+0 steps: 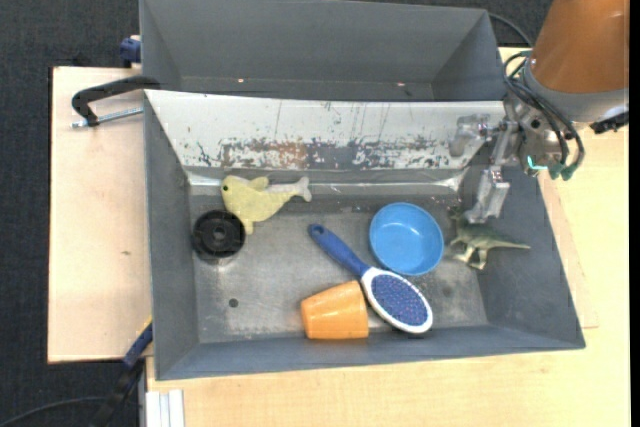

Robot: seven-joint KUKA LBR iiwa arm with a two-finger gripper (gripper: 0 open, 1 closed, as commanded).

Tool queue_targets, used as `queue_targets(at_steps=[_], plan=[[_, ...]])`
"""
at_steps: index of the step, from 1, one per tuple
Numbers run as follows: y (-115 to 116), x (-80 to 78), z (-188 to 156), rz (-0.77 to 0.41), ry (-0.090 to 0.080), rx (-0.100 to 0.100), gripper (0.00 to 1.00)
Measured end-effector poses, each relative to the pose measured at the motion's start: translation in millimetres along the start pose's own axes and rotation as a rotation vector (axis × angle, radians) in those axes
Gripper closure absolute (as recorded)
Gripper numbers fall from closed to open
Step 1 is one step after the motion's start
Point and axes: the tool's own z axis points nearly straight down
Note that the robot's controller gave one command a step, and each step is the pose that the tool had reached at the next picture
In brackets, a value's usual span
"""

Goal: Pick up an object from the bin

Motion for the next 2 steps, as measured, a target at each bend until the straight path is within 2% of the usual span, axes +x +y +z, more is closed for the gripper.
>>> queue_targets(at_steps=[1, 2], plan=[[46, -14.5, 91, -0.170, -0.001, -0.001, 0.00], [58, -8.3, 165, -0.505, -0.001, 0.000, 0.00]])
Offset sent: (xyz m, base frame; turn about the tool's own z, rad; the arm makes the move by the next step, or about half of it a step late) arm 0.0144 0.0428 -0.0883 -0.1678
